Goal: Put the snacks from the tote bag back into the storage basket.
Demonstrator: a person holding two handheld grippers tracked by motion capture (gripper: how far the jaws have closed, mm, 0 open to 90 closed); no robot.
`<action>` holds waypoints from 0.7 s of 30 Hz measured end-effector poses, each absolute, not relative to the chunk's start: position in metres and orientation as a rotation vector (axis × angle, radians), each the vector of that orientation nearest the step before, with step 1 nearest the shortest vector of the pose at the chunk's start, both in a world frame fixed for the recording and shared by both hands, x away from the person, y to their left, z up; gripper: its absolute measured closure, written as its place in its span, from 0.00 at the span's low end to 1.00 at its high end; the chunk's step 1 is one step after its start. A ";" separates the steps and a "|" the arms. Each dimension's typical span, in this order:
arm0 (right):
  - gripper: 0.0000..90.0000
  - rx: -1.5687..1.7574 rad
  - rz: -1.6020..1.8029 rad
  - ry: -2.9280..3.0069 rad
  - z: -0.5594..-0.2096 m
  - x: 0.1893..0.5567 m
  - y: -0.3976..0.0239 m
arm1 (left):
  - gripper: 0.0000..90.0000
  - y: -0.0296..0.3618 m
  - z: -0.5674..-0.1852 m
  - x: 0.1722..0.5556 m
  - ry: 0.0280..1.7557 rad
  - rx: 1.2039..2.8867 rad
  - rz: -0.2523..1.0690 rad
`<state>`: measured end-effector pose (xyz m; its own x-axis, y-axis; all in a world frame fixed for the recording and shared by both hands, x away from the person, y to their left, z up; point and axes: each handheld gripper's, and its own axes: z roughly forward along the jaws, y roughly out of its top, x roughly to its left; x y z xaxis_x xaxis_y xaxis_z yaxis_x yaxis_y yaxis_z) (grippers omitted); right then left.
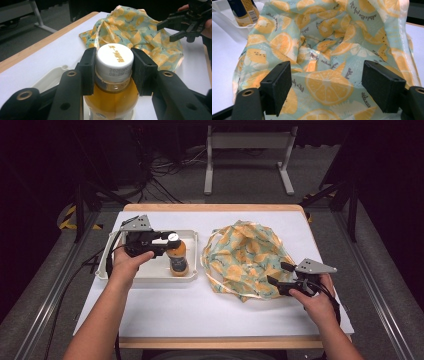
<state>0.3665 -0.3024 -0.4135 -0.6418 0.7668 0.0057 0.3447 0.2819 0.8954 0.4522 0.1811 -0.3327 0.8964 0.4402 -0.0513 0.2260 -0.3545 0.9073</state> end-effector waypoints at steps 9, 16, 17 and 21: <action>0.27 0.996 1.318 2.131 -0.414 0.367 -0.302 | 0.65 0.178 -0.343 0.452 0.498 1.956 0.219; 0.27 0.997 1.316 2.131 -0.414 0.367 -0.302 | 0.65 0.179 -0.345 0.451 0.491 1.952 0.213; 0.27 0.996 1.315 2.132 -0.414 0.367 -0.302 | 0.65 0.179 -0.345 0.451 0.488 1.954 0.218; 0.27 0.998 1.316 2.136 -0.415 0.367 -0.302 | 0.65 0.176 -0.345 0.448 0.478 1.966 0.224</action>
